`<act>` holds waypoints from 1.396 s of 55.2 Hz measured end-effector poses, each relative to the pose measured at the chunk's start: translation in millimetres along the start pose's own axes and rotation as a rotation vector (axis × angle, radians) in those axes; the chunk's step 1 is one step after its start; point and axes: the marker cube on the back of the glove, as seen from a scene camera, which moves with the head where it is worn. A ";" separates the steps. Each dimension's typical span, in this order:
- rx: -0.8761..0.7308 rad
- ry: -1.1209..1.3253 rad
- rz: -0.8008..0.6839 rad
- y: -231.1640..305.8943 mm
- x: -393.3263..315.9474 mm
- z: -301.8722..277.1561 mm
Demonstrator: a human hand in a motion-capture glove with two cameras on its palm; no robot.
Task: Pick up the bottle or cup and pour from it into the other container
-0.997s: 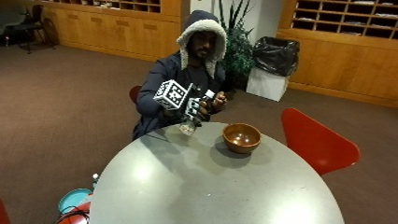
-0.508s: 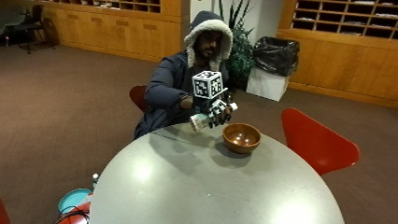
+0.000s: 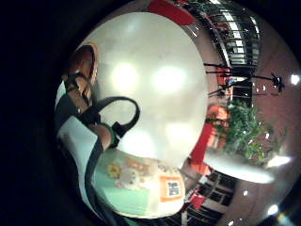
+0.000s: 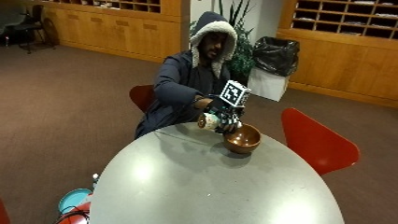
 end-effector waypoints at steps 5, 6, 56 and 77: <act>-0.036 0.021 -0.011 -4.5 -3.6 -2.2; -0.041 0.034 -0.026 -4.5 -4.8 -2.2; 0.037 -0.027 0.010 20.7 4.8 -20.3; 0.303 -0.403 0.035 89.0 62.8 -14.4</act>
